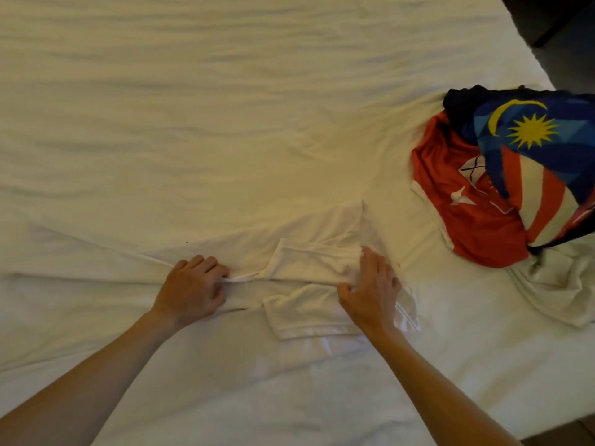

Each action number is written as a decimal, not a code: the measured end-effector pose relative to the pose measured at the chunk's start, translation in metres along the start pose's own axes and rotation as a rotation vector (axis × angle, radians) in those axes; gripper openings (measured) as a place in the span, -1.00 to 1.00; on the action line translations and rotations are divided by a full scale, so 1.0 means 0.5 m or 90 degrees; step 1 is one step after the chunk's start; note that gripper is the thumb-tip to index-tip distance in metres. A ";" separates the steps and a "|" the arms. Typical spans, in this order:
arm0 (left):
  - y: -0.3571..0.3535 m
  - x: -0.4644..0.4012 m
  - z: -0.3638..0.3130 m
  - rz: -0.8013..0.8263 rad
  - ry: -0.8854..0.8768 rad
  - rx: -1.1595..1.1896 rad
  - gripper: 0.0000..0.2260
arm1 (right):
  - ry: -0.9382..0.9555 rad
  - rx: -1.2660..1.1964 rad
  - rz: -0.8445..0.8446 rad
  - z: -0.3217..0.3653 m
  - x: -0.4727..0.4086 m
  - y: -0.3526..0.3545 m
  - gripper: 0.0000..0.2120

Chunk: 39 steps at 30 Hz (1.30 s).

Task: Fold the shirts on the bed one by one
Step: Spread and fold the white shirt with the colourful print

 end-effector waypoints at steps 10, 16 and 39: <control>0.039 0.026 0.080 0.138 0.097 -0.104 -0.76 | 0.553 -0.039 0.112 0.293 0.091 -0.078 -0.44; 0.112 0.076 0.207 0.176 0.185 -0.202 -0.76 | 0.523 0.139 0.177 0.365 0.053 -0.127 -0.41; 0.155 0.459 0.310 -0.236 0.365 -0.092 -0.83 | 0.537 -0.052 -0.099 0.343 0.082 -0.091 -0.88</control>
Point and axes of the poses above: each hand's wrist, its own x-axis away from the middle knuckle, its own y-axis out of the back of the hand, z = x × y, the point moved 2 cm from there along -x, towards the middle knuckle, and after that the axes turned 10 degrees about x, right-handed, at the moved point
